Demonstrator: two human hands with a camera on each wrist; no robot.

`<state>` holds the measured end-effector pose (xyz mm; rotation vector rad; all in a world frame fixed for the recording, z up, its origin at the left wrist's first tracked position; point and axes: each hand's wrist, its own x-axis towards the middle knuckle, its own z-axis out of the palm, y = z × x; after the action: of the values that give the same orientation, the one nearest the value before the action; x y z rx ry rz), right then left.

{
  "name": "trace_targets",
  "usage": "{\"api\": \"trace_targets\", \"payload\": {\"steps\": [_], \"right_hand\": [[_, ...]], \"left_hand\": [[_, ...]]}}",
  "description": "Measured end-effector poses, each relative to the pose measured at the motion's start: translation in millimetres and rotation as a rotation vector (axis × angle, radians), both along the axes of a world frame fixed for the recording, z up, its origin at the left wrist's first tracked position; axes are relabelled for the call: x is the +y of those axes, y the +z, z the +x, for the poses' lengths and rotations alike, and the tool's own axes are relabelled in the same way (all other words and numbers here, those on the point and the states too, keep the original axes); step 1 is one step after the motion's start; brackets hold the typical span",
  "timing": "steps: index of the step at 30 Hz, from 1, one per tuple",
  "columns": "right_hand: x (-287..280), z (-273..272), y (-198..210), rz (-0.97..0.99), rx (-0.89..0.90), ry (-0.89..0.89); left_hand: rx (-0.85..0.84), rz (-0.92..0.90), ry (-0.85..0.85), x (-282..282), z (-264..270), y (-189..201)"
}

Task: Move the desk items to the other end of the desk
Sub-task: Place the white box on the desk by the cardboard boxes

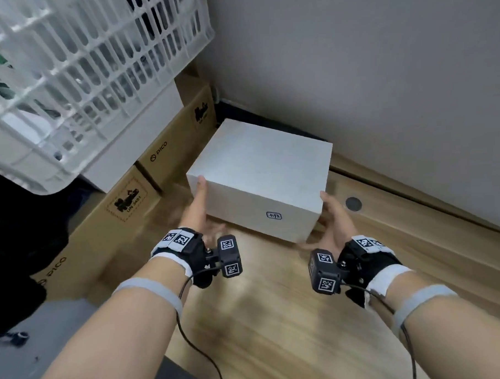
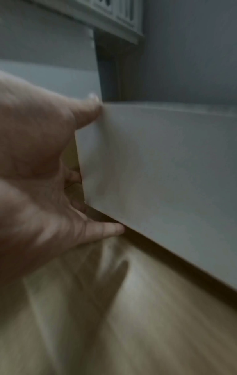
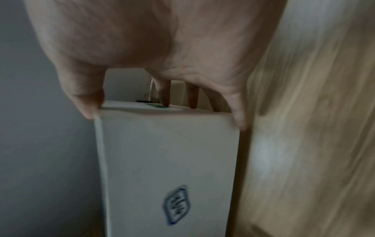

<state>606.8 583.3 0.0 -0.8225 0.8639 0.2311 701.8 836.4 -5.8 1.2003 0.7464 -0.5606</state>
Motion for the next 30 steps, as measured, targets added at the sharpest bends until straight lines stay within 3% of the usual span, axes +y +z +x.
{"api": "trace_targets", "payload": {"steps": [4,8,15,23,26,30], "right_hand": [[27,49,-11,0.056,-0.053,-0.051],[51,86,-12,0.009,-0.101,-0.109],[54,99,-16,-0.082,-0.106,-0.093],[14,31,14,-0.183,-0.061,-0.092],[-18,-17,42,-0.244,-0.074,-0.125],[-76,-108,78,-0.336,-0.093,-0.220]], "left_hand": [[0.059,-0.176,-0.116,-5,32,6],[0.009,-0.284,-0.038,-13,56,-4],[-0.076,-0.294,-0.011,-14,67,-3],[0.102,-0.153,-0.196,-49,25,-9],[0.025,-0.065,-0.423,-94,-11,5],[-0.069,-0.149,-0.650,-175,-78,40]]}}
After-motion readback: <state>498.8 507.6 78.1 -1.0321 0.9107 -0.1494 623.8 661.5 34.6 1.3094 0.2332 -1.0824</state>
